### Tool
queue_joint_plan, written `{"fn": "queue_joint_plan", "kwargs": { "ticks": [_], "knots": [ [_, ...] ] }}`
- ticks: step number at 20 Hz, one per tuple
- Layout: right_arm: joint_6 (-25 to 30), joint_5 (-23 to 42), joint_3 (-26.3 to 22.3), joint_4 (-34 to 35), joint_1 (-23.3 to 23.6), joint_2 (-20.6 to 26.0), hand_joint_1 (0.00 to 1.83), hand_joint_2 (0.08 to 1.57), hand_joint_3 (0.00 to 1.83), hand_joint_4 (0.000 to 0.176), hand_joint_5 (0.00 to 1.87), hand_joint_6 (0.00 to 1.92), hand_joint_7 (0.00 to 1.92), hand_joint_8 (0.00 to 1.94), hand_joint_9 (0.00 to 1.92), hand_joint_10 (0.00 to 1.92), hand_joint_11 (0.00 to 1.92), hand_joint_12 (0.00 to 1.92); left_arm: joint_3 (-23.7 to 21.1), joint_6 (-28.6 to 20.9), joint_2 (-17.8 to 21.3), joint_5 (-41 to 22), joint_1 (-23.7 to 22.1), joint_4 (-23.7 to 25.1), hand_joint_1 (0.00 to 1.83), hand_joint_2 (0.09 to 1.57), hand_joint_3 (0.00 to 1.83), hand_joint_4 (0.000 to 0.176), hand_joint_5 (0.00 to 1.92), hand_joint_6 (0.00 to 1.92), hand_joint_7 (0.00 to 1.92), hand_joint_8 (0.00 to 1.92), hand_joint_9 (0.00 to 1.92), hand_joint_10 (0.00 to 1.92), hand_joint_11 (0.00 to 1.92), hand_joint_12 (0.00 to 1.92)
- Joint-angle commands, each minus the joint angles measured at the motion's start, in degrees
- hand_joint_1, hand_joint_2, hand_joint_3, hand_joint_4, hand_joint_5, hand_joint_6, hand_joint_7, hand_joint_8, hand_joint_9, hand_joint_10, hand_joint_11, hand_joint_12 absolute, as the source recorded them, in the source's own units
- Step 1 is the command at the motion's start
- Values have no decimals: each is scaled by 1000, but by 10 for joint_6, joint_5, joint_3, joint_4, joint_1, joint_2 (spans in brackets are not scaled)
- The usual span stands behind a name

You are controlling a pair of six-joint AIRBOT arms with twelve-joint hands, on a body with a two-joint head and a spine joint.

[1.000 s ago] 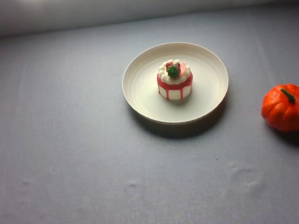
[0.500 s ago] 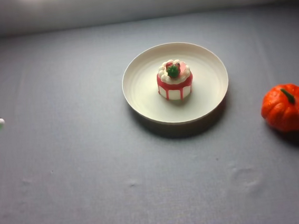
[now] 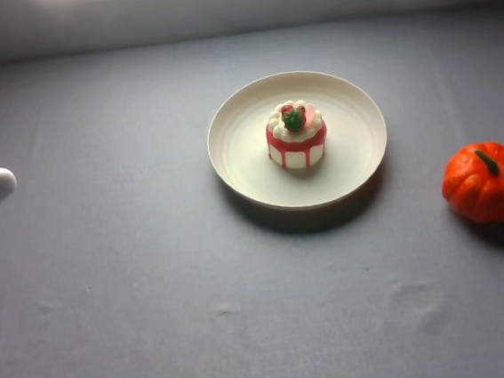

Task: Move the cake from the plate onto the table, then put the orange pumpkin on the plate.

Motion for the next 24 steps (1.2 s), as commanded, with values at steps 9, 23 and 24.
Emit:
{"fn": "queue_joint_plan", "kwargs": {
  "ticks": [9, 23, 24],
  "knots": [
    [7, 73, 4, 13, 0, 0, 966, 1049, 2, 79, 119, 0, 174, 0, 238, 1, 0, 1017, -64, -3, 69, -19, -13, -57, 760, 732, 0, 176, 0, 0, 0, 0, 0, 0, 0, 0],
    [11, 74, 7, 15, -9, -3, 1070, 1011, 0, 48, 124, 7, 153, 2, 244, 4, 0, 926, 80, -3, -79, 186, -248, 144, 738, 723, 0, 176, 0, 0, 0, 0, 0, 0, 0, 0],
    [11, 74, 7, 15, -10, -4, 1059, 1005, 0, 53, 131, 4, 153, 1, 240, 2, 0, 905, 90, -3, -87, 207, -265, 161, 766, 701, 0, 176, 0, 0, 0, 0, 0, 0, 0, 0]
  ]
}}
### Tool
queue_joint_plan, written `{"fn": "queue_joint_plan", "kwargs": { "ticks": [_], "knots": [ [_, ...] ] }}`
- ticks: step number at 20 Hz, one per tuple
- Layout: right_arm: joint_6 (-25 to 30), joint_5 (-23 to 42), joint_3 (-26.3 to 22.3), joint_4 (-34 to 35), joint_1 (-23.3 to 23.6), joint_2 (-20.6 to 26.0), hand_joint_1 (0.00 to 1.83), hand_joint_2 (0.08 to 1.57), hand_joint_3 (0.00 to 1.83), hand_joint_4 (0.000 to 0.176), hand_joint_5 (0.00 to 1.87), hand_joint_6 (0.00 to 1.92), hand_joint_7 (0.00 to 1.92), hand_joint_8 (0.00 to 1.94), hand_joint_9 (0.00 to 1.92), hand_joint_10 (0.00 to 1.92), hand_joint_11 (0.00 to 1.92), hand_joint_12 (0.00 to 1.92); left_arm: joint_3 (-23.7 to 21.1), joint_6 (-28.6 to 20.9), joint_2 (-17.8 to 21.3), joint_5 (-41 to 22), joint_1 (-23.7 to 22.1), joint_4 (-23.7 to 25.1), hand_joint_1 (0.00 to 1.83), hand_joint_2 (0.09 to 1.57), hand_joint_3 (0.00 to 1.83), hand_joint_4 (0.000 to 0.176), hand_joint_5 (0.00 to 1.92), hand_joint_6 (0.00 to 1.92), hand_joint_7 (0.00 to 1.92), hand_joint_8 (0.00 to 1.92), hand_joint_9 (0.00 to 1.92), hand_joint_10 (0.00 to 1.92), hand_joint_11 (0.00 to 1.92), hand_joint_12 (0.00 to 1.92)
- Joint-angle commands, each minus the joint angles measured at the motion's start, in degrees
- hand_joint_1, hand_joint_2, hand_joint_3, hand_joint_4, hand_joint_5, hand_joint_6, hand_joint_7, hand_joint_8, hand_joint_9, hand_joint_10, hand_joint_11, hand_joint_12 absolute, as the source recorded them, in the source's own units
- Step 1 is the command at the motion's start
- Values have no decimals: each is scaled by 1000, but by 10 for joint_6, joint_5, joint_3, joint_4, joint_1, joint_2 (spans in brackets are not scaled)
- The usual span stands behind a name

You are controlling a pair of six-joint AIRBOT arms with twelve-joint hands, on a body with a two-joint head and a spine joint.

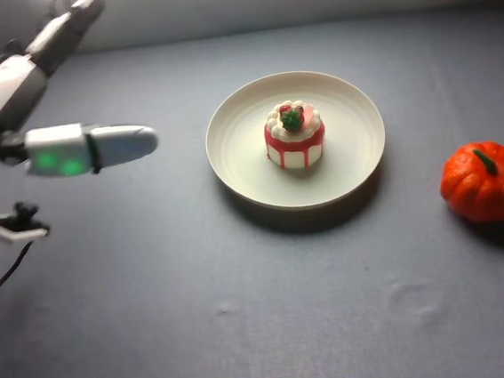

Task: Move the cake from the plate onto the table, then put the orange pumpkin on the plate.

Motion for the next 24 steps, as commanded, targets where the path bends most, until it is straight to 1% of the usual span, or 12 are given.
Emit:
{"fn": "queue_joint_plan", "kwargs": {
  "ticks": [1, 4, 5, 7, 9, 11, 12, 13, 15, 18, 20, 24],
  "knots": [
    [6, 74, 4, 6, 1, -1, 1046, 1007, 0, 55, 130, 3, 151, 0, 238, 1, 0, 904, 18, -3, -11, -16, -27, 20, 781, 711, 0, 176, 0, 0, 0, 0, 0, 0, 0, 0],
    [9, 74, 5, 5, -1, -2, 1032, 1013, 0, 46, 114, 2, 162, 3, 266, 9, 0, 1062, 63, -3, -53, 61, -93, 92, 807, 769, 0, 166, 0, 0, 0, 0, 43, 17, 43, 21],
    [10, 74, 6, 5, -3, -3, 1022, 1009, 0, 54, 116, 3, 168, 4, 274, 12, 0, 1062, 81, -3, -65, 89, -113, 125, 819, 804, 2, 126, 0, 0, 0, 0, 94, 23, 8, 398],
    [11, 72, 7, 4, -5, -3, 994, 1007, 0, 59, 110, 0, 137, 0, 261, 4, 0, 1018, 98, -3, -79, 156, -164, 211, 768, 803, 0, 144, 0, 0, 62, 8, 220, 49, 0, 1110],
    [12, 70, 8, 3, -5, -4, 996, 1011, 1, 61, 110, 0, 141, 2, 270, 5, 0, 1044, 110, -3, -89, 205, -210, 277, 781, 770, 0, 86, 42, 9, 208, 18, 321, 63, 0, 1397],
    [14, 67, 9, 1, -5, -5, 1007, 1013, 1, 63, 116, 1, 127, 0, 265, 2, 0, 1020, 131, -3, -100, 228, -230, 332, 826, 768, 0, 75, 108, 20, 265, 26, 348, 72, 0, 1478],
    [16, 65, 10, 0, -5, -5, 998, 1016, 2, 62, 119, 2, 120, 0, 265, 2, 0, 1019, 147, -3, -107, 236, -239, 376, 765, 798, 2, 50, 138, 11, 305, 17, 391, 86, 18, 1495],
    [16, 63, 10, -1, -5, -5, 982, 1019, 3, 63, 118, 2, 120, 0, 267, 3, 0, 1024, 153, -3, -109, 246, -251, 420, 758, 794, 0, 53, 177, 21, 302, 10, 389, 83, 35, 1505],
    [16, 62, 10, -1, -5, -5, 993, 1022, 4, 53, 127, 2, 138, 5, 278, 6, 0, 1050, 158, -3, -109, 261, -273, 490, 732, 770, 0, 0, 280, 20, 299, 3, 382, 66, 0, 1506],
    [17, 60, 10, -3, -4, -6, 1024, 1039, 9, 49, 130, 3, 144, 5, 271, 2, 0, 1050, 195, -3, -125, 260, -295, 658, 748, 783, 1, 0, 348, 9, 243, 0, 320, 24, 0, 1507],
    [17, 56, 11, -3, -4, -6, 1038, 1037, 4, 68, 135, 3, 171, 10, 283, 6, 0, 1020, 195, -3, -124, 264, -307, 696, 773, 779, 0, 0, 380, 4, 229, 1, 296, 7, 0, 1406],
    [19, 47, 12, -8, 1, -7, 1038, 1039, 0, 66, 132, 3, 164, 5, 284, 4, 0, 1020, 201, -3, -126, 255, -352, 850, 747, 842, 0, 0, 312, 0, 89, 1, 38, 6, 0, 527]
  ]
}}
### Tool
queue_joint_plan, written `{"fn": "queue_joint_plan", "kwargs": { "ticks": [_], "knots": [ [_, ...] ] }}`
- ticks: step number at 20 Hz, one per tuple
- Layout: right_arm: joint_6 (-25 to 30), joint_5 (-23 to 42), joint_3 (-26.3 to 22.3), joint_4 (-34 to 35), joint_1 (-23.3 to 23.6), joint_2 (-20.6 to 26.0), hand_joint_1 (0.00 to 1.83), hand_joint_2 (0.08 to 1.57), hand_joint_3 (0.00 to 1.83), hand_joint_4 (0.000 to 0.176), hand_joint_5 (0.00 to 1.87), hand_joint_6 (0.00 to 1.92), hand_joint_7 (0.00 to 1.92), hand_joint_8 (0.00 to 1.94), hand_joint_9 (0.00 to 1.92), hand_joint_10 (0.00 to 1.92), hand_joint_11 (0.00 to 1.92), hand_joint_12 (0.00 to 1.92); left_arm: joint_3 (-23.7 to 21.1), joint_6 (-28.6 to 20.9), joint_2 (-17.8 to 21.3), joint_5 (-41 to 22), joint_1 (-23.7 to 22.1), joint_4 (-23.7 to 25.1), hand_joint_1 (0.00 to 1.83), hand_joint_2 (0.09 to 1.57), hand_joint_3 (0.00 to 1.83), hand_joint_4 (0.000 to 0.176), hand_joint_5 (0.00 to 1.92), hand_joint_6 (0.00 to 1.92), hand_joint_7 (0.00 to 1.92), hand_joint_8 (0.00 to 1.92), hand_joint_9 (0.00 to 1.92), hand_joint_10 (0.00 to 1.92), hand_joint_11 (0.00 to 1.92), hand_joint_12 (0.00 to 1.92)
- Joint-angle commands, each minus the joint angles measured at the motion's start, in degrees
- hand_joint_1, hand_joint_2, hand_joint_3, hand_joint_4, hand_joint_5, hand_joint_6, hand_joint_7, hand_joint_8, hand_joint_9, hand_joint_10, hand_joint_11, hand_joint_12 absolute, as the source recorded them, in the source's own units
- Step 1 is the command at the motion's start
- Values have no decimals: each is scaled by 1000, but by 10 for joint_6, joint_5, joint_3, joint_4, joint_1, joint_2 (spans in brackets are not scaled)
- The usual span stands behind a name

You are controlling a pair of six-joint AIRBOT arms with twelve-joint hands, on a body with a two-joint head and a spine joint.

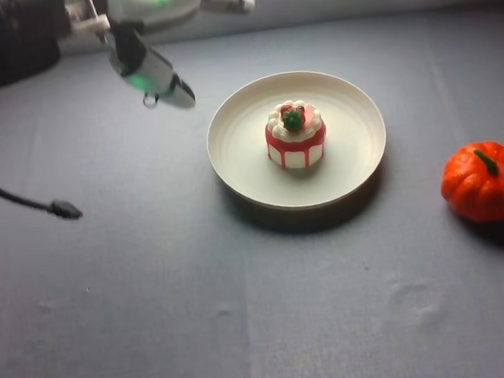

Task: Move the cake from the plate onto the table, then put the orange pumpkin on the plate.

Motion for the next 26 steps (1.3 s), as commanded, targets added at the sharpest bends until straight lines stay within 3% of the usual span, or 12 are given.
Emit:
{"fn": "queue_joint_plan", "kwargs": {
  "ticks": [1, 6, 7, 10, 13, 16, 18, 19, 20, 21, 22, 26],
  "knots": [
    [4, 65, 4, 9, 9, -1, 1038, 1039, 0, 66, 132, 3, 164, 5, 284, 4, 0, 1020, -1, 1, 2, -27, -4, -16, 747, 842, 0, 0, 312, 0, 89, 1, 38, 6, 0, 527],
    [5, 58, 6, 4, 14, -6, 1013, 1043, 1, 52, 133, 0, 175, 1, 294, 4, 0, 1065, 23, 1, -37, -52, 19, -112, 781, 763, 0, 0, 405, 4, 158, 1, 53, 5, 0, 618],
    [5, 58, 6, 4, 14, -7, 1021, 1037, 0, 49, 131, 0, 180, 2, 299, 4, 0, 1094, 27, 1, -43, -57, 29, -137, 841, 810, 8, 0, 329, 0, 111, 0, 33, 13, 0, 285],
    [5, 58, 7, 4, 16, -9, 1030, 1028, 0, 52, 135, 1, 206, 6, 305, 5, 0, 1125, 45, 1, -60, -72, 51, -195, 793, 834, 5, 0, 310, 1, 122, 1, 159, 33, 0, 480],
    [5, 58, 7, 2, 16, -10, 1021, 1018, 0, 33, 130, 0, 231, 14, 321, 9, 0, 1182, 58, 1, -78, -78, 71, -233, 836, 830, 0, 0, 309, 9, 145, 3, 174, 7, 0, 206],
    [5, 57, 7, 1, 16, -11, 1044, 1017, 0, 31, 141, 2, 264, 9, 337, 10, 0, 1175, 72, 1, -93, -70, 84, -219, 904, 800, 0, 0, 358, 9, 116, 0, 26, 0, 0, 257],
    [5, 57, 7, 1, 16, -11, 1070, 1035, 2, 28, 152, 2, 246, 3, 287, 10, 0, 825, 82, 1, -103, -63, 85, -199, 921, 893, 15, 0, 380, 9, 93, 0, 52, 9, 0, 319],
    [5, 56, 8, 1, 16, -11, 1069, 1054, 6, 22, 162, 2, 220, 9, 266, 3, 0, 436, 91, 1, -112, -58, 83, -178, 882, 1000, 15, 0, 400, 5, 119, 5, 111, 16, 0, 534],
    [5, 55, 9, 0, 17, -13, 1069, 1054, 6, 22, 162, 2, 220, 9, 266, 3, 0, 436, 95, 1, -116, -54, 82, -163, 882, 1000, 15, 0, 400, 5, 119, 5, 111, 16, 0, 534],
    [5, 53, 9, -1, 19, -14, 1067, 1046, 0, 47, 137, 4, 242, 3, 327, 14, 0, 922, 97, 1, -119, -48, 79, -146, 839, 850, 0, 0, 490, 13, 142, 1, 68, 3, 0, 465],
    [5, 50, 11, -3, 22, -16, 1067, 1036, 0, 62, 131, 3, 249, 3, 340, 14, 0, 1099, 102, 1, -123, -43, 77, -123, 850, 817, 0, 0, 518, 19, 125, 0, 49, 0, 0, 456],
    [5, 38, 13, -10, 32, -20, 1053, 1023, 0, 31, 121, 2, 187, 0, 347, 5, 0, 1232, 119, 1, -141, -32, 73, -61, 808, 788, 1, 0, 497, 0, 105, 2, 194, 30, 0, 577]
  ]
}}
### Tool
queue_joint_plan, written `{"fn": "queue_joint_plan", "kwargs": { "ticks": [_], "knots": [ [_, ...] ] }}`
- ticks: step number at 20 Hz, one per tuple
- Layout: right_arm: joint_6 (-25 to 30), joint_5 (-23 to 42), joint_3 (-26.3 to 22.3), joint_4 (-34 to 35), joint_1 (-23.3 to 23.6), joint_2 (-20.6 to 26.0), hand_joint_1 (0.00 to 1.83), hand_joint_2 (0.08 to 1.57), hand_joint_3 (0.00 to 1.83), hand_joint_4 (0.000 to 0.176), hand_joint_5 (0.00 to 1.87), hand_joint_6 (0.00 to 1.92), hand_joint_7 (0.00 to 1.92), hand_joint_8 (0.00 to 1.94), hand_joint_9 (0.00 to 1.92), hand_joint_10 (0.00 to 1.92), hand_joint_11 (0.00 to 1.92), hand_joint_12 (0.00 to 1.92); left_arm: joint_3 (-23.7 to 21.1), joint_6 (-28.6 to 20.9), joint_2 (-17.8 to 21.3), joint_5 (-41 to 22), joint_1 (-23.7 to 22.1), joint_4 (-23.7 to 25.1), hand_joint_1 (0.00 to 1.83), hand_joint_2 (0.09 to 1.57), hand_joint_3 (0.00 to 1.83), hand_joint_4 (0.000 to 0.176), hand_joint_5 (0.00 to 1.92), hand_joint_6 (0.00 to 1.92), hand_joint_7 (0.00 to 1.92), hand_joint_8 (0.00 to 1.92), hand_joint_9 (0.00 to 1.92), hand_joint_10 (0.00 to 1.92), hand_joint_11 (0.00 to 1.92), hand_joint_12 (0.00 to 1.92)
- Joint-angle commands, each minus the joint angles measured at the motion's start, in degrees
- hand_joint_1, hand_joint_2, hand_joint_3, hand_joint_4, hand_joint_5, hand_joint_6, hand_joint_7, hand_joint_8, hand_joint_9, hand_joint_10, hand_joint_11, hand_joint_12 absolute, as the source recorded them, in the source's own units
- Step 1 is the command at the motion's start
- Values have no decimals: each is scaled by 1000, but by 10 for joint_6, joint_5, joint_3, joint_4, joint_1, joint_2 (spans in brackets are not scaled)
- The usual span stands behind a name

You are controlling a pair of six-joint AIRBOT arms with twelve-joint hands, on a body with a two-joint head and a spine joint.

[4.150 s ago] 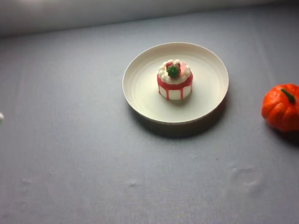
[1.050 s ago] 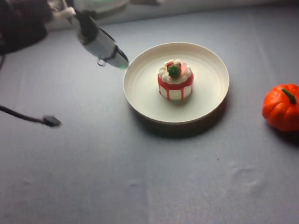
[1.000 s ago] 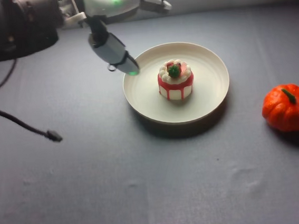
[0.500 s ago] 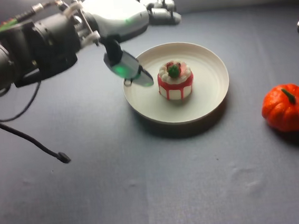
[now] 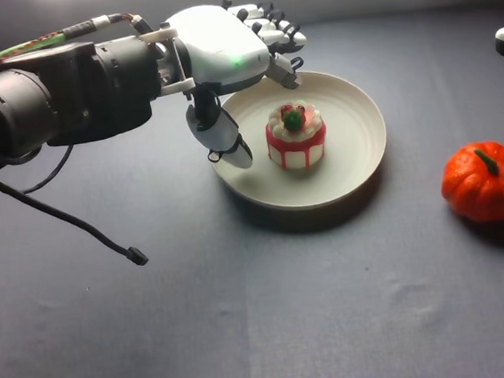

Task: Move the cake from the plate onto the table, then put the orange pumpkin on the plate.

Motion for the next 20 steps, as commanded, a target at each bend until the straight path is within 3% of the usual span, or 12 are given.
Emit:
{"fn": "queue_joint_plan", "kwargs": {
  "ticks": [1, 5, 8, 9, 11, 12, 13, 14, 15, 16, 20],
  "knots": [
    [4, 68, 2, 8, 7, 2, 1053, 1023, 0, 31, 121, 2, 187, 0, 347, 5, 0, 1232, 3, 1, -1, -23, -8, -11, 808, 788, 1, 0, 497, 0, 105, 2, 194, 30, 0, 577],
    [4, 62, 3, 4, 14, 0, 1066, 1033, 3, 39, 151, 12, 256, 20, 362, 8, 0, 1208, 6, 1, -8, -21, -5, -11, 804, 801, 10, 0, 532, 2, 139, 0, 264, 27, 0, 591],
    [5, 62, 3, 4, 14, -3, 1024, 1056, 6, 28, 167, 6, 274, 5, 362, 3, 0, 1171, 8, 1, -11, -26, -4, -48, 810, 854, 6, 0, 538, 2, 50, 2, 185, 14, 0, 368],
    [5, 62, 3, 4, 14, -3, 1021, 1056, 5, 22, 164, 4, 273, 4, 365, 4, 0, 1167, 7, 1, -11, -28, -4, -55, 834, 862, 4, 29, 555, 5, 44, 1, 170, 8, 0, 278],
    [5, 62, 4, 4, 14, -3, 1032, 1048, 0, 30, 170, 3, 280, 3, 358, 0, 0, 1092, 7, 1, -11, -31, -3, -80, 842, 876, 4, 33, 575, 8, 96, 8, 192, 13, 0, 322],
    [5, 62, 4, 4, 14, -3, 1027, 1048, 0, 25, 159, 0, 265, 0, 345, 0, 0, 1085, 7, 1, -11, -32, -2, -90, 923, 843, 0, 29, 609, 13, 125, 6, 194, 9, 0, 299],
    [5, 62, 4, 4, 14, -4, 1014, 1047, 0, 20, 144, 0, 251, 0, 335, 0, 0, 1105, 8, 1, -14, -34, -2, -99, 895, 862, 2, 45, 602, 5, 107, 0, 192, 6, 0, 326],
    [5, 62, 4, 3, 14, -4, 1006, 1046, 0, 15, 131, 0, 239, 0, 332, 0, 0, 1114, 9, 1, -15, -34, -2, -100, 896, 859, 0, 46, 586, 0, 97, 0, 196, 7, 0, 332],
    [5, 62, 4, 3, 14, -4, 1003, 1038, 0, 28, 133, 1, 242, 1, 323, 0, 0, 1068, 11, 1, -17, -36, -2, -100, 862, 872, 2, 40, 557, 0, 111, 2, 215, 11, 0, 431],
    [5, 62, 4, 2, 14, -4, 1017, 1033, 0, 24, 139, 3, 245, 2, 324, 2, 0, 1062, 14, 1, -20, -36, -1, -104, 871, 878, 4, 0, 539, 0, 116, 3, 211, 8, 0, 449],
    [5, 62, 4, 2, 14, -5, 1068, 1037, 1, 4, 154, 2, 272, 5, 348, 6, 0, 1173, 22, 1, -25, -40, 3, -123, 900, 871, 0, 0, 541, 4, 171, 8, 281, 23, 0, 557]
  ]
}}
